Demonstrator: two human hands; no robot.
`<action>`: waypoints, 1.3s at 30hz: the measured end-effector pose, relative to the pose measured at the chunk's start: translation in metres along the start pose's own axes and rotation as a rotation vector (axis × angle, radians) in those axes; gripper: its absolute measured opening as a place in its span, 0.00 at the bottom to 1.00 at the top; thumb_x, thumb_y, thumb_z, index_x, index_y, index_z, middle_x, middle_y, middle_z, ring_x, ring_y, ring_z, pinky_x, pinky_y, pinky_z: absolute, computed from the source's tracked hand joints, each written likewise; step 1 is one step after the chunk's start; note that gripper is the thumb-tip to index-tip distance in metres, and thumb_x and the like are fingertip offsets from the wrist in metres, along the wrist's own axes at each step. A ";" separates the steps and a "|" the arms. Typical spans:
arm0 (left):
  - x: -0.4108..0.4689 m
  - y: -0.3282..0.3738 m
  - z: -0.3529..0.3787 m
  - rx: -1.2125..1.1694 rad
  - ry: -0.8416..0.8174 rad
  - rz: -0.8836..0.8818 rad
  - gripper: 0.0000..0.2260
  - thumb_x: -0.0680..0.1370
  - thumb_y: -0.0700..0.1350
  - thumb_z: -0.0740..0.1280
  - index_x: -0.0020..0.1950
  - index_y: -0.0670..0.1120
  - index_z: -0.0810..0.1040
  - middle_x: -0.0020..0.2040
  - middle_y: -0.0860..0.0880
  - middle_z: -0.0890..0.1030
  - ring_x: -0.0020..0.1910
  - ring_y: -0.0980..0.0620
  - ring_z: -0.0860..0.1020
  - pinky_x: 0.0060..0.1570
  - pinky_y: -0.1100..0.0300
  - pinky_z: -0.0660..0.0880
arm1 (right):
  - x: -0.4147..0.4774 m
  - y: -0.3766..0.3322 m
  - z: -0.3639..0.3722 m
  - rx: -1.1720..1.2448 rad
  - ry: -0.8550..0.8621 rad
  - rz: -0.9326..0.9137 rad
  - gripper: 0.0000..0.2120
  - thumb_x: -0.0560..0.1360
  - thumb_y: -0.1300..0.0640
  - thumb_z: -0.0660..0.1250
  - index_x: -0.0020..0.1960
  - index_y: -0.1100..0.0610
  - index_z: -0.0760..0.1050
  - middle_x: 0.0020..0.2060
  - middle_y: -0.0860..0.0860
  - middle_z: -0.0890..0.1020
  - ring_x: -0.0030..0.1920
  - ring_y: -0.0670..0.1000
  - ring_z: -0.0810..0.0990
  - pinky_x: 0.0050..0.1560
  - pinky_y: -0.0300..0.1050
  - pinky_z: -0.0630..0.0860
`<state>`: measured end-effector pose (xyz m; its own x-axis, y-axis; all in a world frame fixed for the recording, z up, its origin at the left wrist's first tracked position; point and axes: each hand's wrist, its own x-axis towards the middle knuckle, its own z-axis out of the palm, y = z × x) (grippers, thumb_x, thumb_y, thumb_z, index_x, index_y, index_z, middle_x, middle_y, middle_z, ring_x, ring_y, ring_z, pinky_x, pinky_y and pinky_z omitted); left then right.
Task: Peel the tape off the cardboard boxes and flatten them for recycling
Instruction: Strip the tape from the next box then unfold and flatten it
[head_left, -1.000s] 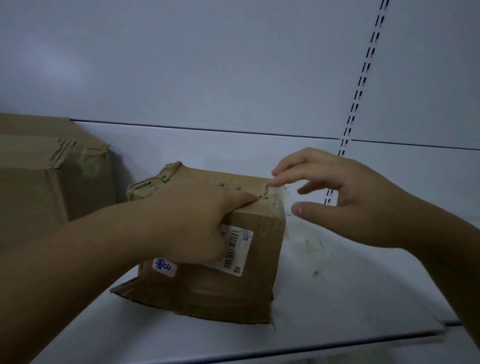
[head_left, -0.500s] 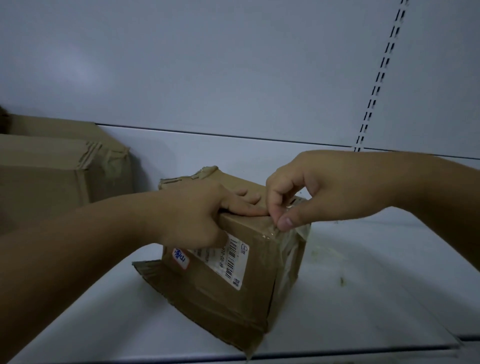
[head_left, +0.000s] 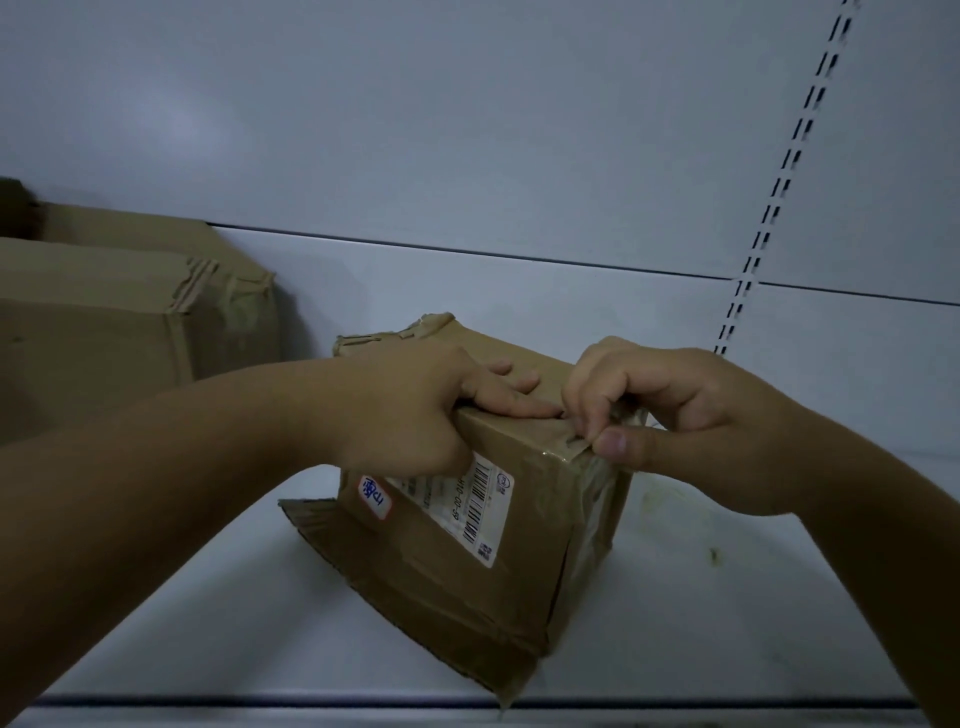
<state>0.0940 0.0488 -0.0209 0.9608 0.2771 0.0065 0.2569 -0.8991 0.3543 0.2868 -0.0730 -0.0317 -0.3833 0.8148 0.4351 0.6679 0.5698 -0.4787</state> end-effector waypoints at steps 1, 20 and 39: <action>0.000 0.000 0.000 -0.004 -0.001 -0.001 0.33 0.72 0.37 0.66 0.62 0.73 0.61 0.74 0.64 0.59 0.73 0.67 0.51 0.75 0.53 0.51 | -0.001 0.002 0.002 0.026 0.030 -0.015 0.05 0.74 0.49 0.66 0.45 0.51 0.76 0.43 0.40 0.77 0.47 0.46 0.77 0.50 0.35 0.70; -0.003 0.000 0.001 0.046 0.043 0.005 0.28 0.75 0.37 0.63 0.67 0.66 0.69 0.66 0.63 0.72 0.50 0.73 0.62 0.56 0.66 0.61 | 0.052 -0.076 -0.015 -0.436 -0.381 0.489 0.04 0.67 0.52 0.74 0.37 0.45 0.80 0.32 0.43 0.81 0.33 0.41 0.78 0.35 0.33 0.74; 0.003 -0.006 0.001 0.044 0.054 -0.005 0.25 0.74 0.39 0.62 0.66 0.62 0.73 0.69 0.59 0.71 0.74 0.56 0.59 0.70 0.56 0.61 | 0.026 -0.076 0.004 -0.723 -0.242 0.232 0.05 0.72 0.51 0.64 0.38 0.47 0.70 0.38 0.40 0.71 0.43 0.39 0.69 0.42 0.28 0.64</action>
<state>0.0950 0.0548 -0.0245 0.9527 0.2987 0.0558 0.2673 -0.9113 0.3130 0.2233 -0.0952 0.0125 -0.2565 0.9519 0.1678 0.9642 0.2400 0.1127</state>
